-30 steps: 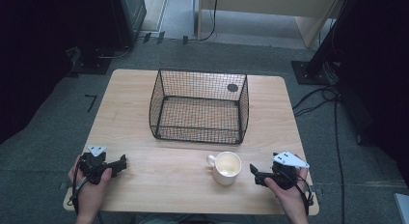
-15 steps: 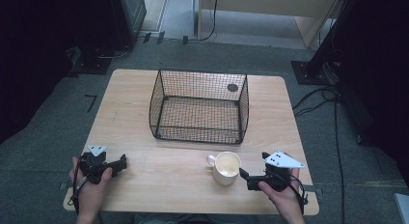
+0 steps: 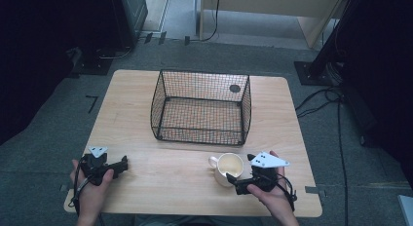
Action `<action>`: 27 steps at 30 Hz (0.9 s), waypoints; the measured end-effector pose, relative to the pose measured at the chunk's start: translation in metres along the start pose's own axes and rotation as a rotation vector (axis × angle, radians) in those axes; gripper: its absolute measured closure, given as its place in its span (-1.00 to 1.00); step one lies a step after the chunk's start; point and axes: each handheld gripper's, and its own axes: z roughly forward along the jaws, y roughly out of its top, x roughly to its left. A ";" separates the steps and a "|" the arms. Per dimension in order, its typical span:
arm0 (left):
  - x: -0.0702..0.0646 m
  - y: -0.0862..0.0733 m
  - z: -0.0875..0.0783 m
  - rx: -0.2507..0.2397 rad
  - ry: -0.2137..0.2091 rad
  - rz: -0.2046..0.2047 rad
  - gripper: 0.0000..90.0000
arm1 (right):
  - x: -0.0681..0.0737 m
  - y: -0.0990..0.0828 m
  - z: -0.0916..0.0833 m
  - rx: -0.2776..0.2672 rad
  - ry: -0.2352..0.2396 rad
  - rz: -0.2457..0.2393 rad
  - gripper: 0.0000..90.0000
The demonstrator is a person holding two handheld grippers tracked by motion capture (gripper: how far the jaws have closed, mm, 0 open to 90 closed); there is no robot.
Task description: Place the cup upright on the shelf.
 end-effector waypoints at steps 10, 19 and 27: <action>0.000 0.000 0.000 0.000 0.000 0.000 -1.00 | 0.006 -0.005 0.027 0.041 0.002 -0.019 -1.00; 0.000 0.000 0.000 0.001 -0.001 0.000 -1.00 | 0.009 -0.014 0.041 0.083 -0.033 -0.043 -0.95; 0.000 0.000 0.000 0.000 -0.003 0.003 -1.00 | 0.011 -0.015 0.040 0.069 -0.079 -0.057 -0.80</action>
